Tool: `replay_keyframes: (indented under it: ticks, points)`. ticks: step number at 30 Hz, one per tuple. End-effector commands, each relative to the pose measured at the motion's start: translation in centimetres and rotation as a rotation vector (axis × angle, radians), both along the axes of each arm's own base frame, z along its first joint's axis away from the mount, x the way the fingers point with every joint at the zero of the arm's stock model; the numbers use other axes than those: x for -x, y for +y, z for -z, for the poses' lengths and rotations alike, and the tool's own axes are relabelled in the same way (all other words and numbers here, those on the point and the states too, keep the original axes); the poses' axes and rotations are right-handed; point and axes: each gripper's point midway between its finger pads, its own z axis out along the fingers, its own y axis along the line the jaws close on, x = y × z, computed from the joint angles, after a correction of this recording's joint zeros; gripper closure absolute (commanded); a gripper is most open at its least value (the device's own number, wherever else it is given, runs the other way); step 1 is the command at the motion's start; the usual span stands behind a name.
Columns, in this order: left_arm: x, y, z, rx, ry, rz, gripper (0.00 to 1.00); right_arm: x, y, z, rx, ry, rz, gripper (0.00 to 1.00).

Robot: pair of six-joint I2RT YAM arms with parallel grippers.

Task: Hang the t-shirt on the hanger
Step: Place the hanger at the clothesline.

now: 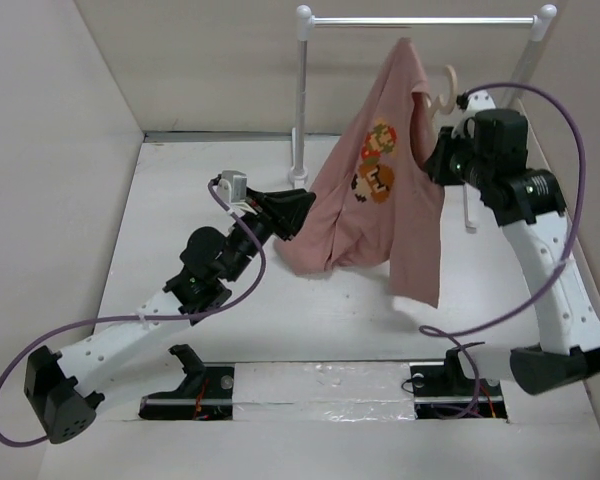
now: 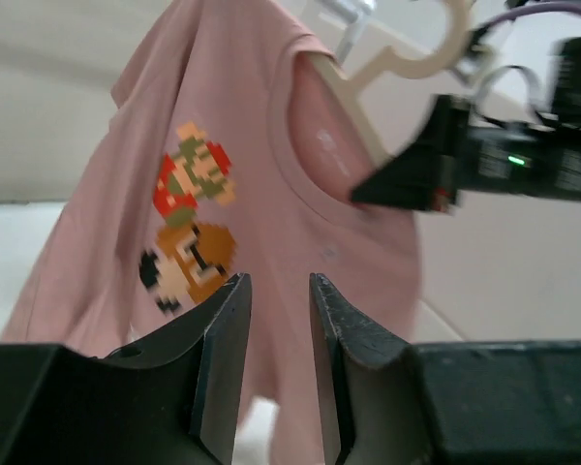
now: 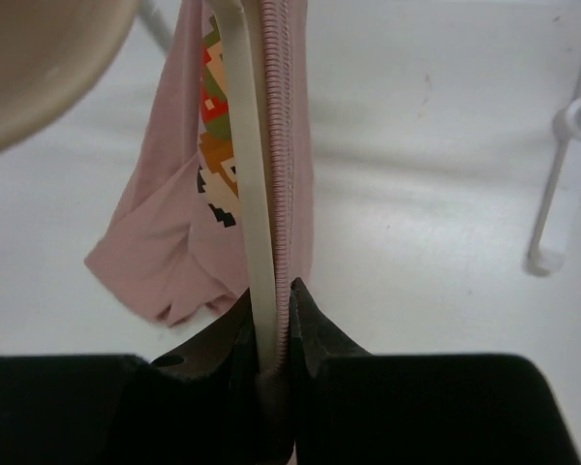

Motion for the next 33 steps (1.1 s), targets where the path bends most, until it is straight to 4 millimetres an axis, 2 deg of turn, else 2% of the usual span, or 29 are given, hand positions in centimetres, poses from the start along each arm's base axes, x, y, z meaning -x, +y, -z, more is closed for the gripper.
replay_keyframes:
  ticks: [1,2,3,4,5,7,8,10,11,12,14,15,16,20,22,30,33]
  points:
    - [1.2,0.9,-0.2,0.037,-0.007,0.003,0.73,-4.5,-2.7,-8.5,-0.059,-0.276,0.09,1.0]
    - [1.8,0.6,0.1,0.04,-0.001,0.039,0.73,-6.3,-2.7,-7.6,-0.064,-0.246,0.099,1.0]
    - [2.3,0.4,0.6,0.042,0.012,0.063,0.74,-7.0,-3.1,-7.7,-0.061,-0.243,0.116,1.0]
    - [2.9,0.5,1.5,0.041,0.03,0.074,0.74,-7.5,-4.0,-9.0,-0.062,-0.271,0.14,1.0]
    - [3.3,0.4,2.0,0.036,0.042,0.083,0.74,-9.0,-4.4,-8.2,-0.061,-0.248,0.152,1.0]
    - [4.7,0.2,3.3,0.029,0.065,0.119,0.74,-10.3,-5.2,-8.1,-0.06,-0.23,0.173,1.0]
    - [5.4,-0.1,3.7,0.021,0.063,0.147,0.74,-10.7,-5.6,-9.4,-0.064,-0.259,0.181,1.0]
    - [6.4,-0.7,4.9,-0.015,0.089,0.174,0.75,-12.3,-5.8,-9.4,-0.07,-0.267,0.192,1.0]
    - [7.4,-1.2,5.2,-0.034,0.093,0.186,0.75,-12.5,-6.3,-10.6,-0.078,-0.297,0.204,1.0]
    - [7.9,-1.5,5.9,-0.058,0.106,0.19,0.75,-13.9,-6.8,-9.3,-0.082,-0.258,0.2,1.0]
    - [9.5,-1.8,6.2,-0.07,0.107,0.203,0.75,-14.9,-7.2,-9.1,-0.092,-0.241,0.193,1.0]
    - [9.9,-1.9,6.7,-0.085,0.115,0.205,0.75,-15.1,-7.2,-9.7,-0.093,-0.25,0.194,1.0]
    - [10.2,-1.9,7.0,-0.087,0.116,0.208,0.75,-16.1,-7.9,-8.9,-0.089,-0.234,0.21,1.0]
    - [11.0,-2.5,7.8,-0.093,0.125,0.238,0.75,-17.5,-8.8,-8.6,-0.101,-0.245,0.229,1.0]
    - [11.0,-2.9,8.3,-0.11,0.135,0.247,0.75,-17.9,-9.9,-8.8,-0.103,-0.255,0.249,1.0]
    - [11.2,-3.5,8.0,-0.098,0.12,0.27,0.75,-20.7,-11.4,-6.3,-0.112,-0.227,0.269,1.0]
    - [11.2,-4.1,8.2,-0.112,0.125,0.281,0.76,-21.4,-12.6,-5.9,-0.108,-0.23,0.293,1.0]
